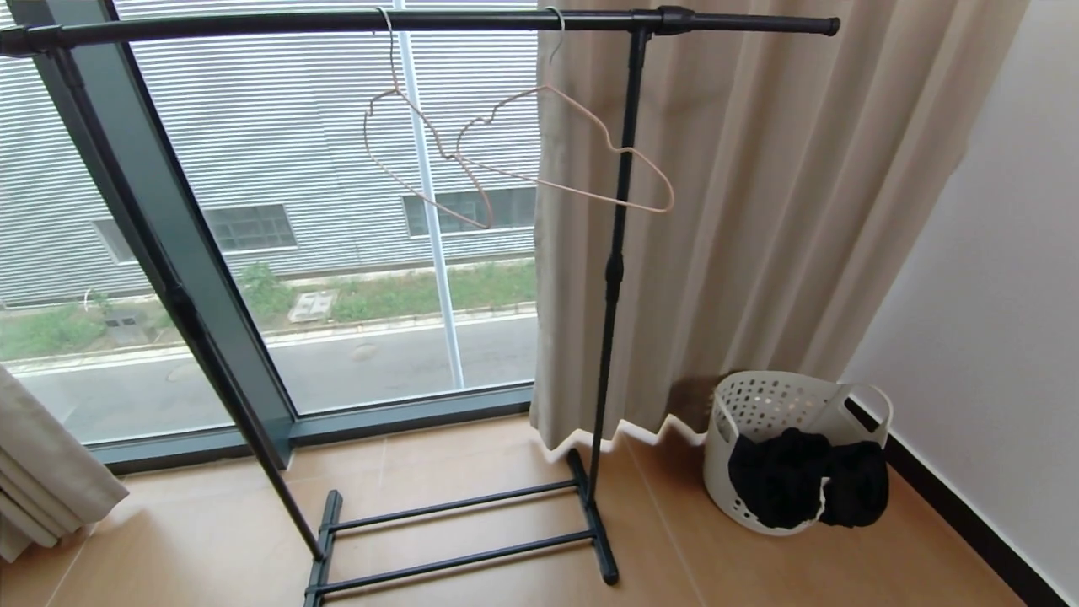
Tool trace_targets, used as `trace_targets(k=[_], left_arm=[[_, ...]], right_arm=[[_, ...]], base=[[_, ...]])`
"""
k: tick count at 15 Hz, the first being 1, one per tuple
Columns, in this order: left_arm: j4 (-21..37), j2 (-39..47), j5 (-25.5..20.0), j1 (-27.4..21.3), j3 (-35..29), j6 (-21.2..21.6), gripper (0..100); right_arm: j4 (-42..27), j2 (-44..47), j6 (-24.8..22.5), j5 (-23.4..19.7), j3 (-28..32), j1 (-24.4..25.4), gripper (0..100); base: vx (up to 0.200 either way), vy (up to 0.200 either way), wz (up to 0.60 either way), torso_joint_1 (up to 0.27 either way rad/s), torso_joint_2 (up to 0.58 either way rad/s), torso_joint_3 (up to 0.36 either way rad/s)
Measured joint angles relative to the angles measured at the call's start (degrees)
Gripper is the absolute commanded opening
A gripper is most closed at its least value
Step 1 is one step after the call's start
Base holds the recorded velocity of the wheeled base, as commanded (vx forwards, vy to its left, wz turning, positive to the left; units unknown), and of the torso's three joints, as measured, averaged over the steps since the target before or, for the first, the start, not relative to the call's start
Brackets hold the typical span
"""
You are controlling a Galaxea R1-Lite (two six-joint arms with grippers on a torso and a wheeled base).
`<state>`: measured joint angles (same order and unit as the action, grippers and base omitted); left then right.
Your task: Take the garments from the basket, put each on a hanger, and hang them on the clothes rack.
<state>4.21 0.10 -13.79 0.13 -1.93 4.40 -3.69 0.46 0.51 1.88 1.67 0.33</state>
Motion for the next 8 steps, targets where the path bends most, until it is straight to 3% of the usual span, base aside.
trace_targets(k=[8], left_arm=[[0.1,0.0,0.0,0.0,0.0,0.0,100]], right_arm=[[0.0,0.0,0.0,0.0,0.0,0.0,100]], base=[[0.000,-0.200,0.00,0.000,0.00,0.004]])
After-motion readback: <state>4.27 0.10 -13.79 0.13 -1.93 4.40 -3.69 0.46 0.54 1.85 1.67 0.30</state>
